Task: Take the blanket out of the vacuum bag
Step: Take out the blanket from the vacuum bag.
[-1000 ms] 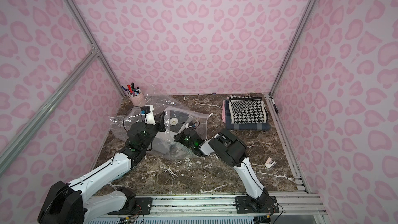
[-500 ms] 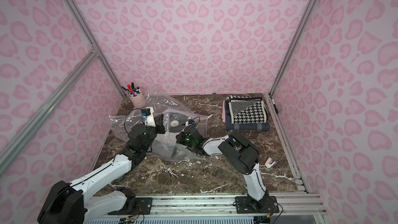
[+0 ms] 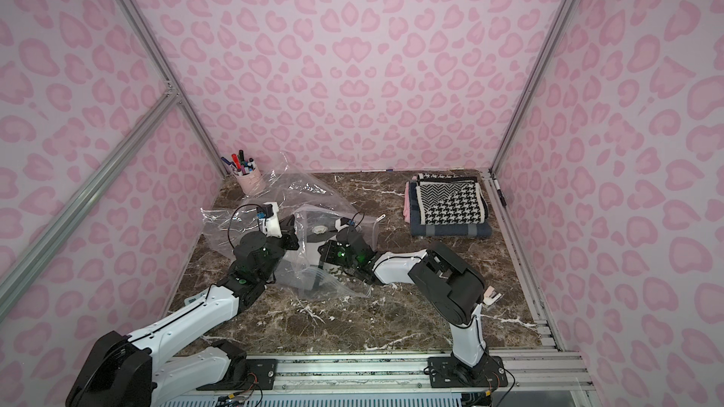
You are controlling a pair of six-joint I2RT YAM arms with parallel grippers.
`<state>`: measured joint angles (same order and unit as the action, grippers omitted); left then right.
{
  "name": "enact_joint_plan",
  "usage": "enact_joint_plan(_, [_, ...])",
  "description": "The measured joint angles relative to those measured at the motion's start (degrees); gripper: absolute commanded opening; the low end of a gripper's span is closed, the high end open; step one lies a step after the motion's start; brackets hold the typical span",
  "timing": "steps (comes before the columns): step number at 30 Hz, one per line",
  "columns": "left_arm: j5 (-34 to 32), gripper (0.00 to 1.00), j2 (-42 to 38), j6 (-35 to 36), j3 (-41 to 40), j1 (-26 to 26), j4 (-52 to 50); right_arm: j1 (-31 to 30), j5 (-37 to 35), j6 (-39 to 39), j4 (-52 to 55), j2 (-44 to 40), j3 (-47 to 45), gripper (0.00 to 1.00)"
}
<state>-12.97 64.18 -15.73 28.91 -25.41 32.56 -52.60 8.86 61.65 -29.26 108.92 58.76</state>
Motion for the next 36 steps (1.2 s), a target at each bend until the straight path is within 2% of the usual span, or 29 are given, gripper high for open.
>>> enact_joint_plan(21, [-1.66,0.04,0.9,0.31,0.63,0.0,-1.29,-1.31,-1.57,-3.85,8.66,-12.7,0.35,0.0])
enact_joint_plan(36, [-3.06,0.04,3.34,0.61,1.05,0.94,-2.16,0.87,-3.1,-4.68,13.9,-24.06,-2.49,0.0])
